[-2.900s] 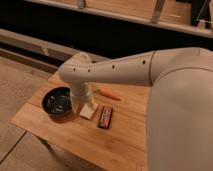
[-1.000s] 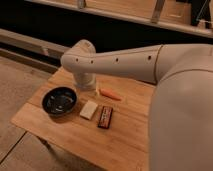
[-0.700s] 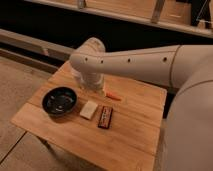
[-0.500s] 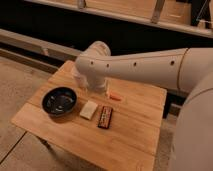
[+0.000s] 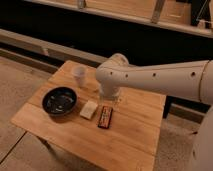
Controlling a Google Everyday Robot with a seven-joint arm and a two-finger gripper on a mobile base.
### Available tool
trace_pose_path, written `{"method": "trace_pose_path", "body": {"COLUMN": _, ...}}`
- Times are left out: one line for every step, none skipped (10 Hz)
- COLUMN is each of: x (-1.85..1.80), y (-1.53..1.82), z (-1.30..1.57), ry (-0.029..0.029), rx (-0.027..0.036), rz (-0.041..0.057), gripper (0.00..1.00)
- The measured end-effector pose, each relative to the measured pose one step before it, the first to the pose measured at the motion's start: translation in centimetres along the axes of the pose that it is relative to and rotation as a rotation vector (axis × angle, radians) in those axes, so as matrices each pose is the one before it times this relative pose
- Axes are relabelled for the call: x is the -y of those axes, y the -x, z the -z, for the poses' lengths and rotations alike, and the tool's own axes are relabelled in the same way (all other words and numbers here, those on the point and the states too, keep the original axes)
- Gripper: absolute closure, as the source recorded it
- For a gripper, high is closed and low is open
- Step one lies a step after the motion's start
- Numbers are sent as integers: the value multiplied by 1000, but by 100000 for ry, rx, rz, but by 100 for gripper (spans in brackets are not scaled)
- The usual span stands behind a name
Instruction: Place the eraser on the white sponge
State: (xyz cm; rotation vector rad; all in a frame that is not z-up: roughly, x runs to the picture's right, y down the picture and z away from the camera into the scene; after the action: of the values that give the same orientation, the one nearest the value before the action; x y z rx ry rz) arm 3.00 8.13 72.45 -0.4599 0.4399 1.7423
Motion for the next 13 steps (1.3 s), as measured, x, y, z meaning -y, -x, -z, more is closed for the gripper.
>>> {"method": "trace_pose_path", "body": {"x": 616, "y": 200, "z": -416, "ry": 156, "rx": -647, "rz": -320, "gripper": 35}}
{"method": "trace_pose_path", "body": {"x": -80, "y": 183, "z": -714, "ry": 263, "rx": -1548, "rz": 1131, "gripper": 35}}
{"method": "trace_pose_path", "body": {"x": -446, "y": 400, "z": -974, "ry": -885, "rx": -2170, "rz": 2392, "gripper": 35}}
{"method": "trace_pose_path", "body": {"x": -393, "y": 324, "z": -465, "ry": -658, "rx": -982, "rz": 1578, "gripper": 35}}
{"method": "trace_pose_path", "body": {"x": -840, "y": 215, "z": -557, "ry": -1206, "rx": -1606, "rz": 2614, "gripper": 35}}
{"method": "trace_pose_path", "body": {"x": -1036, "y": 220, "z": -455, "ry": -775, "rx": -1313, "rz": 2400, "gripper": 35}}
{"method": "trace_pose_path", "body": {"x": -535, "y": 459, "z": -567, "ry": -1159, "rx": -1373, "rz": 1479, "gripper": 35}}
{"method": "trace_pose_path", "body": {"x": -386, "y": 293, "z": -420, "ry": -116, "rx": -1115, "rz": 199, "gripper": 35}}
{"method": "trace_pose_path", "body": {"x": -298, "y": 166, "z": -419, "ry": -21, "rx": -995, "rz": -205, "gripper": 35}}
{"method": "trace_pose_path", "body": {"x": -5, "y": 100, "z": -180, "ry": -168, "rx": -449, "rz": -298, "gripper": 35}}
{"method": "trace_pose_path", "body": {"x": 25, "y": -39, "z": -24, "ry": -21, "rx": -139, "rz": -65, "gripper": 35}}
{"method": "trace_pose_path", "body": {"x": 146, "y": 54, "z": 5, "ry": -131, "rx": 107, "rz": -172, "gripper": 35}}
{"method": "trace_pose_path", "body": {"x": -85, "y": -17, "z": -20, "ry": 23, "rx": -46, "rz": 137, "gripper": 35}}
